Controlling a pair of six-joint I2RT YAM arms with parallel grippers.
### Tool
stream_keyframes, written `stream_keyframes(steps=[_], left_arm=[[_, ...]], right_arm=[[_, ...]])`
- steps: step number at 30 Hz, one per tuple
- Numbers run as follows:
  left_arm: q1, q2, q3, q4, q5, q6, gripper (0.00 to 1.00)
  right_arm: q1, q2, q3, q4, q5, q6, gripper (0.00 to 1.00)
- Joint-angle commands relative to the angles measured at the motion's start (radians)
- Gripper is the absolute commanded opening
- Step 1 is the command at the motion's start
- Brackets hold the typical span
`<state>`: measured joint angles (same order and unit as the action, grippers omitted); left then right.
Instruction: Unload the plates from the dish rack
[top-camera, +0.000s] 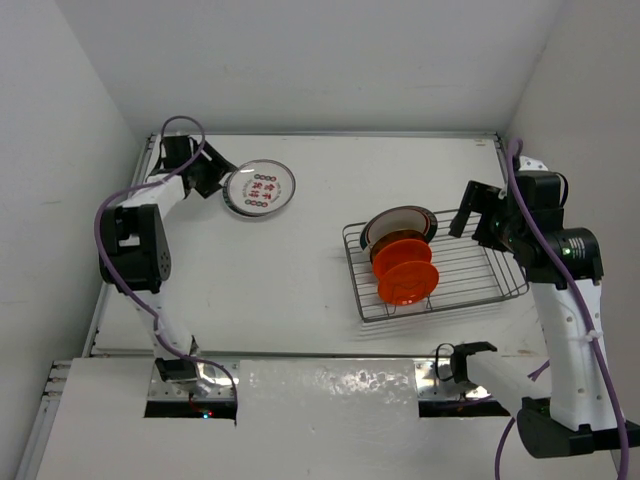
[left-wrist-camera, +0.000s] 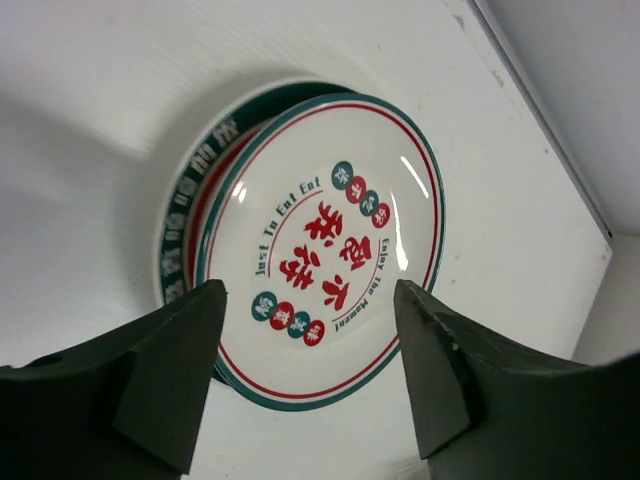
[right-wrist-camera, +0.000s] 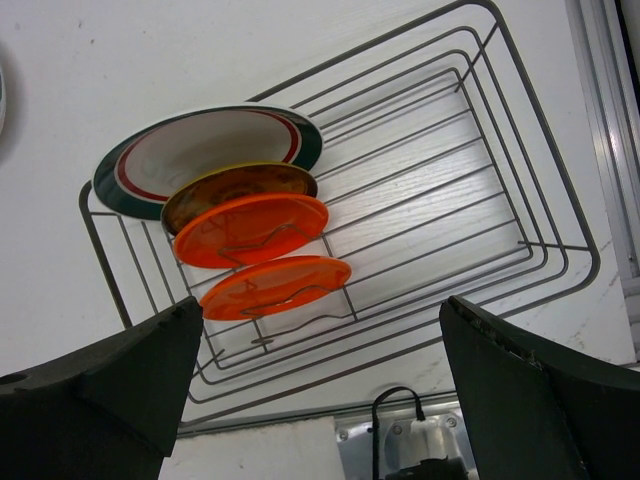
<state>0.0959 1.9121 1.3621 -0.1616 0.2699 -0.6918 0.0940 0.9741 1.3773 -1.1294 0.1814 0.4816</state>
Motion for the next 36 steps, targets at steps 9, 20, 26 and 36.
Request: stream_keyframes(steps=[9, 20, 26, 36], left_arm=[[-0.027, -0.16, 0.185, -0.085, -0.256, 0.093, 0.87], [-0.678, -0.106, 0.608, -0.292, -0.169, 0.854, 0.98], [-0.976, -0.107, 0.542, -0.299, -0.265, 1.092, 0.98], [-1.047, 0.031, 0.54, -0.27, -0.365, 1.097, 0.86]], right_arm=[[0.003, -0.015, -0.015, 0.023, 0.001, 0.005, 0.99], [0.003, 0.057, 0.161, -0.087, 0.159, -0.072, 0.99], [0.001, 0.055, 0.189, -0.13, 0.171, -0.089, 0.99], [0.003, 0.018, 0.132, -0.125, 0.147, -0.116, 0.99]])
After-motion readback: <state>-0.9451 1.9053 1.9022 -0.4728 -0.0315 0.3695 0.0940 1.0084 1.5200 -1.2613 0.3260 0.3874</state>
